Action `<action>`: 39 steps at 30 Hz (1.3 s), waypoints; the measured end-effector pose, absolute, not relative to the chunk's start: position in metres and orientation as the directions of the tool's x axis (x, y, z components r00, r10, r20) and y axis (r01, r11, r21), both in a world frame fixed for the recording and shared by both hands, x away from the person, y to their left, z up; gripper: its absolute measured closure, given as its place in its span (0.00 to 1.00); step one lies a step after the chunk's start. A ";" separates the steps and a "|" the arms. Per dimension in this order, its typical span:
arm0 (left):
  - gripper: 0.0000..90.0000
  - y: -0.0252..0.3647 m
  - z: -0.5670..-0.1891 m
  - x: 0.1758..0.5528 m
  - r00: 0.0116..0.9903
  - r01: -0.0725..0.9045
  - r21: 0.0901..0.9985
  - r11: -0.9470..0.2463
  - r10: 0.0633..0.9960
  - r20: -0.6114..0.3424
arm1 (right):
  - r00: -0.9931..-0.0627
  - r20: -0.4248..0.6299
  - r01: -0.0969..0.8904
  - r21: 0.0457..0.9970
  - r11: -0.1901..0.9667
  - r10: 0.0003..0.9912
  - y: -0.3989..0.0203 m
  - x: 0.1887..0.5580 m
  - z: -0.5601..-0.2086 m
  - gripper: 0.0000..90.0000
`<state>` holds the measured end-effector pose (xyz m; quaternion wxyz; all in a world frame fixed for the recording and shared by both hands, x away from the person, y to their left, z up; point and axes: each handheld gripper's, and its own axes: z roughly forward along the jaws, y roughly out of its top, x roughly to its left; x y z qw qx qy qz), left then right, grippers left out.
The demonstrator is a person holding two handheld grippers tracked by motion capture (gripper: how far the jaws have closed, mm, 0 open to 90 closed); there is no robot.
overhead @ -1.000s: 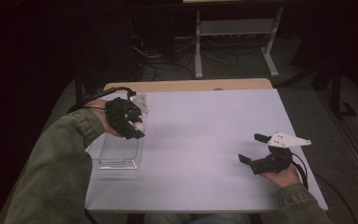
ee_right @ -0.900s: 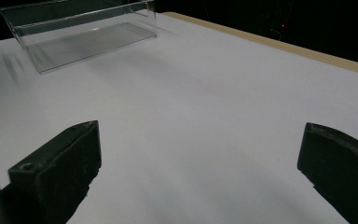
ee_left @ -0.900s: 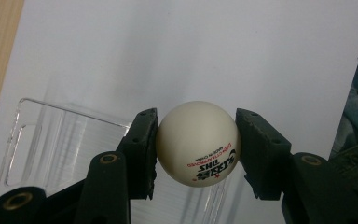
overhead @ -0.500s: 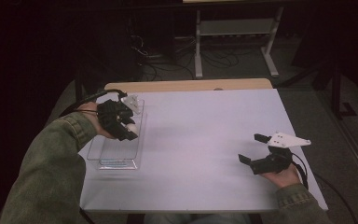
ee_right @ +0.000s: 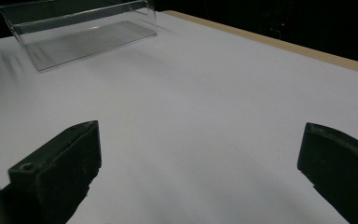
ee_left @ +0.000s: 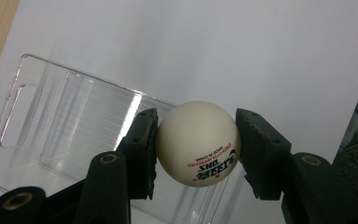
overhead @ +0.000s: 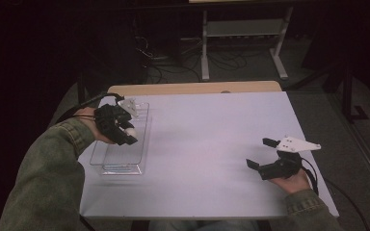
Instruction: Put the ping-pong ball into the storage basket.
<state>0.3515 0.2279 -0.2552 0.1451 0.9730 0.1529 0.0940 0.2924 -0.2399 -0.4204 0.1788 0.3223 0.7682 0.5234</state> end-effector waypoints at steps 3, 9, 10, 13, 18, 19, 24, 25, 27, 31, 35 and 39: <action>0.56 0.231 -0.255 0.351 0.933 0.277 0.310 -0.909 0.332 0.140 | -0.728 0.063 0.308 0.919 0.244 0.683 -0.240 0.292 -0.421 0.00; 0.56 0.237 -0.258 0.350 0.929 0.289 0.302 -0.908 0.342 0.139 | -0.728 0.063 0.309 0.919 0.245 0.683 -0.240 0.292 -0.420 0.00; 0.56 0.238 -0.258 0.350 0.928 0.292 0.304 -0.907 0.345 0.138 | -0.728 0.063 0.309 0.919 0.245 0.683 -0.240 0.292 -0.420 0.00; 0.56 0.240 -0.260 0.350 0.928 0.294 0.306 -0.906 0.347 0.137 | -0.729 0.062 0.309 0.919 0.247 0.682 -0.240 0.292 -0.421 0.00; 0.56 0.239 -0.265 0.351 0.930 0.287 0.307 -0.907 0.341 0.136 | -0.728 0.062 0.310 0.918 0.248 0.682 -0.240 0.293 -0.421 0.00; 0.56 0.239 -0.266 0.351 0.930 0.291 0.307 -0.906 0.343 0.132 | -0.729 0.062 0.310 0.918 0.248 0.682 -0.240 0.293 -0.421 0.00; 0.56 0.236 -0.271 0.352 0.933 0.290 0.303 -0.908 0.339 0.123 | -0.730 0.062 0.310 0.918 0.249 0.681 -0.239 0.292 -0.421 0.00; 0.56 0.235 -0.273 0.353 0.935 0.285 0.301 -0.910 0.333 0.122 | -0.730 0.062 0.309 0.918 0.249 0.681 -0.240 0.292 -0.421 0.00; 0.56 0.234 -0.275 0.353 0.937 0.284 0.293 -0.913 0.330 0.119 | -0.730 0.062 0.310 0.918 0.249 0.681 -0.240 0.292 -0.421 0.00; 0.56 0.231 -0.280 0.354 0.939 0.281 0.287 -0.916 0.325 0.115 | -0.731 0.063 0.310 0.918 0.248 0.679 -0.239 0.292 -0.421 0.00; 0.56 0.229 -0.286 0.353 0.941 0.284 0.277 -0.918 0.323 0.105 | -0.731 0.063 0.310 0.918 0.249 0.680 -0.239 0.292 -0.421 0.00; 0.56 0.228 -0.292 0.354 0.943 0.283 0.271 -0.920 0.319 0.098 | -0.732 0.061 0.310 0.917 0.251 0.679 -0.239 0.292 -0.421 0.00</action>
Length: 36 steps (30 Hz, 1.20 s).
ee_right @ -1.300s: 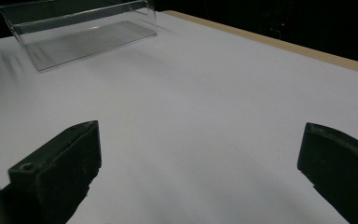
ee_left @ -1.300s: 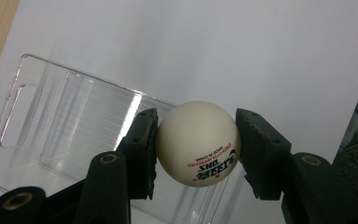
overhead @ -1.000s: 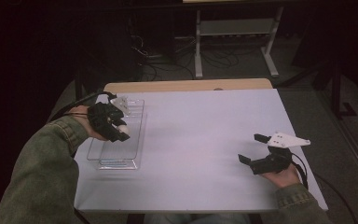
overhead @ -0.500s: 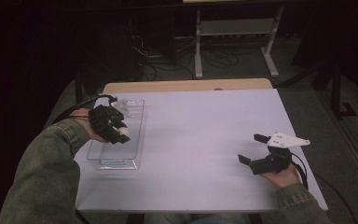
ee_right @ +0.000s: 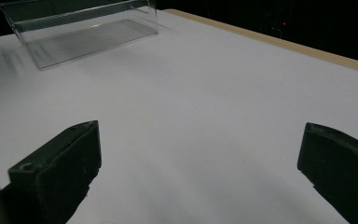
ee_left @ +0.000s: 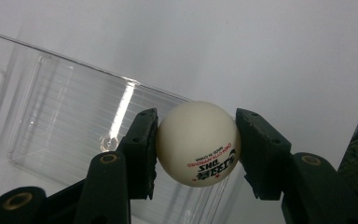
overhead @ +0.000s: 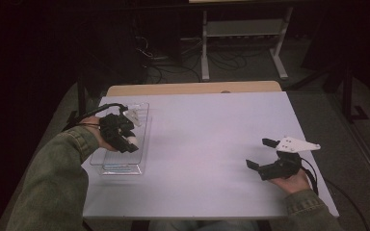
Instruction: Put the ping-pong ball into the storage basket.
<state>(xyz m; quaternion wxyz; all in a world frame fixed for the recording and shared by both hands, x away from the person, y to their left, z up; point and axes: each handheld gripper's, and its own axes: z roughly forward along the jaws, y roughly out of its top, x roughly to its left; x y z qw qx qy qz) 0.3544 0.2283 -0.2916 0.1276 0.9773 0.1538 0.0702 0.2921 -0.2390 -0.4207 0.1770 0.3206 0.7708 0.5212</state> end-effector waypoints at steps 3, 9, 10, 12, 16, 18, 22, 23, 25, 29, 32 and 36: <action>0.56 0.229 -0.295 0.356 0.944 0.284 0.270 -0.920 0.318 0.090 | -0.732 0.061 0.310 0.917 0.252 0.679 -0.239 0.292 -0.421 0.00; 0.56 0.229 -0.304 0.357 0.946 0.287 0.246 -0.926 0.315 0.080 | -0.734 0.058 0.308 0.916 0.256 0.677 -0.239 0.292 -0.421 0.00; 0.56 0.229 -0.305 0.358 0.946 0.286 0.244 -0.927 0.313 0.080 | -0.734 0.058 0.308 0.916 0.256 0.677 -0.239 0.292 -0.421 0.00; 0.56 0.228 -0.307 0.359 0.946 0.290 0.241 -0.926 0.315 0.075 | -0.734 0.059 0.309 0.916 0.255 0.677 -0.239 0.292 -0.421 0.00; 0.56 0.227 -0.309 0.360 0.947 0.289 0.233 -0.929 0.313 0.073 | -0.734 0.057 0.308 0.916 0.257 0.676 -0.239 0.292 -0.421 0.00; 0.56 0.227 -0.311 0.361 0.948 0.289 0.225 -0.931 0.312 0.071 | -0.735 0.057 0.308 0.916 0.258 0.676 -0.239 0.292 -0.421 0.00; 0.56 0.226 -0.316 0.361 0.949 0.287 0.215 -0.934 0.307 0.067 | -0.736 0.057 0.308 0.916 0.259 0.674 -0.239 0.292 -0.421 0.00; 0.56 0.226 -0.316 0.362 0.949 0.287 0.213 -0.934 0.307 0.066 | -0.736 0.058 0.309 0.915 0.258 0.674 -0.239 0.292 -0.421 0.00; 0.56 0.226 -0.318 0.363 0.950 0.288 0.209 -0.935 0.307 0.064 | -0.737 0.057 0.308 0.915 0.259 0.673 -0.238 0.292 -0.421 0.00; 0.56 0.227 -0.320 0.364 0.950 0.288 0.206 -0.935 0.306 0.062 | -0.738 0.058 0.309 0.915 0.261 0.673 -0.238 0.292 -0.421 0.00; 0.56 0.226 -0.322 0.364 0.950 0.288 0.201 -0.936 0.306 0.065 | -0.738 0.056 0.309 0.914 0.263 0.672 -0.238 0.292 -0.421 0.00; 0.56 0.226 -0.325 0.364 0.952 0.282 0.193 -0.940 0.299 0.064 | -0.738 0.056 0.309 0.914 0.263 0.672 -0.238 0.292 -0.421 0.00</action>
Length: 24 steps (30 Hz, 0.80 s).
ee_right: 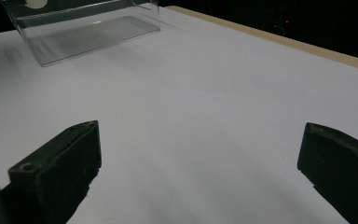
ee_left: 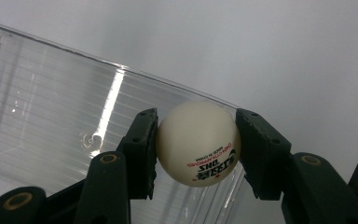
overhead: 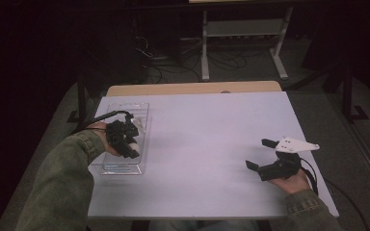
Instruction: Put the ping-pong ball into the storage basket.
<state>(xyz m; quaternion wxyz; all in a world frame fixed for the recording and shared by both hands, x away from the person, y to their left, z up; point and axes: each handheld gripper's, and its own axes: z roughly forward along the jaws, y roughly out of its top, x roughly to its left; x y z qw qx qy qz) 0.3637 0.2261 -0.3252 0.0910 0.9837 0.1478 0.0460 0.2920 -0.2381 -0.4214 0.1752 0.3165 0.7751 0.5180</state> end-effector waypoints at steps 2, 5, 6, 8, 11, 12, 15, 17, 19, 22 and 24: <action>0.56 0.227 -0.327 0.364 0.951 0.285 0.192 -0.939 0.302 0.062 | -0.738 0.056 0.309 0.914 0.263 0.672 -0.238 0.292 -0.421 0.00; 0.56 0.227 -0.329 0.364 0.951 0.285 0.177 -0.942 0.301 0.067 | -0.738 0.057 0.310 0.913 0.264 0.672 -0.238 0.292 -0.421 0.00; 0.56 0.227 -0.331 0.365 0.951 0.286 0.170 -0.943 0.300 0.066 | -0.738 0.057 0.311 0.913 0.264 0.672 -0.238 0.292 -0.422 0.00; 0.56 0.229 -0.333 0.365 0.950 0.290 0.176 -0.941 0.304 0.064 | -0.738 0.056 0.311 0.913 0.265 0.672 -0.238 0.292 -0.422 0.00; 0.56 0.231 -0.336 0.365 0.948 0.300 0.180 -0.937 0.314 0.058 | -0.739 0.054 0.310 0.912 0.268 0.672 -0.238 0.292 -0.422 0.00; 0.56 0.232 -0.338 0.365 0.947 0.302 0.179 -0.936 0.317 0.058 | -0.739 0.054 0.310 0.912 0.268 0.672 -0.238 0.292 -0.422 0.00; 0.56 0.233 -0.341 0.365 0.946 0.302 0.186 -0.935 0.318 0.062 | -0.738 0.055 0.312 0.911 0.268 0.672 -0.238 0.292 -0.422 0.00; 0.56 0.233 -0.343 0.365 0.947 0.300 0.182 -0.937 0.315 0.063 | -0.738 0.055 0.314 0.910 0.269 0.673 -0.238 0.292 -0.422 0.00; 0.56 0.233 -0.344 0.366 0.947 0.300 0.187 -0.936 0.315 0.059 | -0.738 0.055 0.314 0.910 0.271 0.672 -0.238 0.292 -0.422 0.00; 0.56 0.233 -0.348 0.366 0.946 0.304 0.188 -0.934 0.319 0.054 | -0.739 0.055 0.314 0.910 0.271 0.672 -0.238 0.292 -0.422 0.00; 0.56 0.234 -0.351 0.367 0.947 0.302 0.183 -0.935 0.317 0.053 | -0.739 0.055 0.314 0.910 0.272 0.672 -0.238 0.292 -0.422 0.00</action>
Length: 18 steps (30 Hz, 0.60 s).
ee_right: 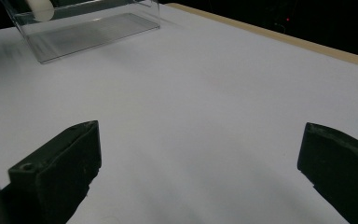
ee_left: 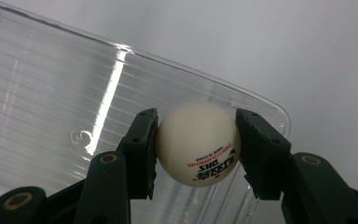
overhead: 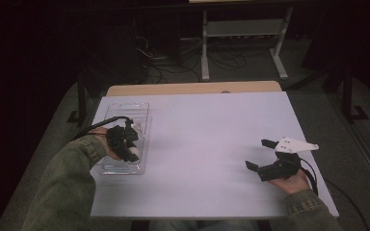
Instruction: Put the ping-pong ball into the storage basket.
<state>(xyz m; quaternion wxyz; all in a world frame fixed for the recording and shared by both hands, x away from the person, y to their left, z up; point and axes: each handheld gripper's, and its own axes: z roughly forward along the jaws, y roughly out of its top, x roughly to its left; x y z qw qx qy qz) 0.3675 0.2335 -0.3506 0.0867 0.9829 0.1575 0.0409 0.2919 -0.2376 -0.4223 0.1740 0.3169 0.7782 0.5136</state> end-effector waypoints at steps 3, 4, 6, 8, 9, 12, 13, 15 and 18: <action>0.56 0.235 -0.355 0.369 0.946 0.309 0.180 -0.934 0.322 0.047 | -0.741 0.054 0.313 0.910 0.273 0.670 -0.237 0.292 -0.422 0.00; 0.56 0.235 -0.357 0.370 0.944 0.313 0.178 -0.933 0.326 0.047 | -0.741 0.054 0.313 0.910 0.273 0.669 -0.237 0.292 -0.422 0.00; 0.56 0.235 -0.359 0.371 0.943 0.318 0.169 -0.933 0.330 0.047 | -0.742 0.053 0.313 0.909 0.275 0.668 -0.237 0.292 -0.422 0.00; 0.56 0.236 -0.360 0.372 0.943 0.319 0.175 -0.931 0.331 0.041 | -0.743 0.053 0.313 0.909 0.276 0.667 -0.237 0.292 -0.423 0.00; 0.56 0.235 -0.361 0.372 0.942 0.320 0.175 -0.931 0.332 0.042 | -0.743 0.052 0.312 0.909 0.277 0.667 -0.237 0.292 -0.423 0.00; 0.56 0.235 -0.365 0.373 0.943 0.322 0.169 -0.931 0.332 0.035 | -0.744 0.052 0.312 0.909 0.277 0.666 -0.237 0.291 -0.422 0.00; 0.56 0.235 -0.366 0.374 0.943 0.321 0.169 -0.932 0.331 0.035 | -0.744 0.053 0.312 0.909 0.276 0.666 -0.237 0.291 -0.422 0.00; 0.56 0.235 -0.368 0.375 0.941 0.325 0.172 -0.930 0.336 0.036 | -0.744 0.054 0.312 0.910 0.275 0.666 -0.237 0.291 -0.422 0.00; 0.56 0.237 -0.372 0.377 0.938 0.333 0.173 -0.927 0.344 0.037 | -0.744 0.052 0.312 0.909 0.278 0.666 -0.237 0.291 -0.422 0.00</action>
